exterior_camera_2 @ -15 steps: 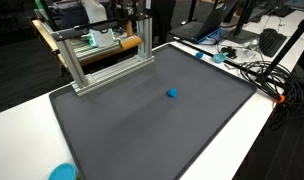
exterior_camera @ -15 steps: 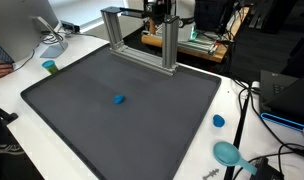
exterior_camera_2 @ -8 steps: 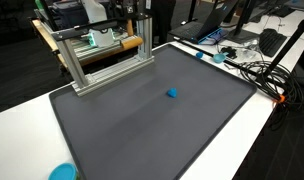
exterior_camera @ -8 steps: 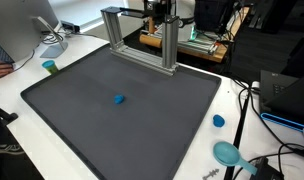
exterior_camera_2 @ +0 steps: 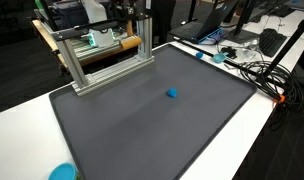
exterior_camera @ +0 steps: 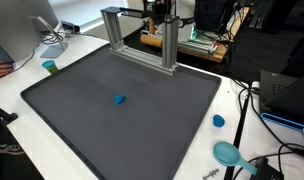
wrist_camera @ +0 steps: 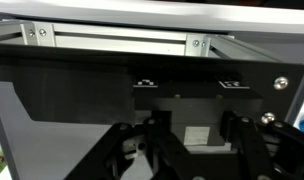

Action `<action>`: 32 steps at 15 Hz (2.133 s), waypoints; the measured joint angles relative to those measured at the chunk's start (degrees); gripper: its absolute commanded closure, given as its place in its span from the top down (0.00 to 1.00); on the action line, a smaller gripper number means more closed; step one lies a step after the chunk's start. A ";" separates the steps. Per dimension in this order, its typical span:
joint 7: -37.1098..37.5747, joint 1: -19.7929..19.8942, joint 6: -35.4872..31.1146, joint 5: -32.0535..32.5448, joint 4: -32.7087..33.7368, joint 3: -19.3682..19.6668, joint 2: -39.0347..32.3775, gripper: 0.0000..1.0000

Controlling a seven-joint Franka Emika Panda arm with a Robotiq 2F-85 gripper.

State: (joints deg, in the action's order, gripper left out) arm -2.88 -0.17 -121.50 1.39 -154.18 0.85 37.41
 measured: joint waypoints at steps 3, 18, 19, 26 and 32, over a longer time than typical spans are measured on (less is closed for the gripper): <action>1.48 0.30 -0.05 0.36 0.31 -0.79 -0.43 0.29; 14.81 2.40 -1.41 2.12 1.66 -6.92 -1.43 0.27; 14.81 2.38 -1.41 2.12 1.71 -6.91 -1.50 0.27; 9.07 0.98 0.14 0.81 3.08 -4.00 -2.97 0.35; 3.41 -0.12 1.41 -0.10 4.54 -1.57 -3.94 0.21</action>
State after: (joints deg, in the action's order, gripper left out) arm 0.53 -0.29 -120.10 1.29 -149.64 -0.72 33.47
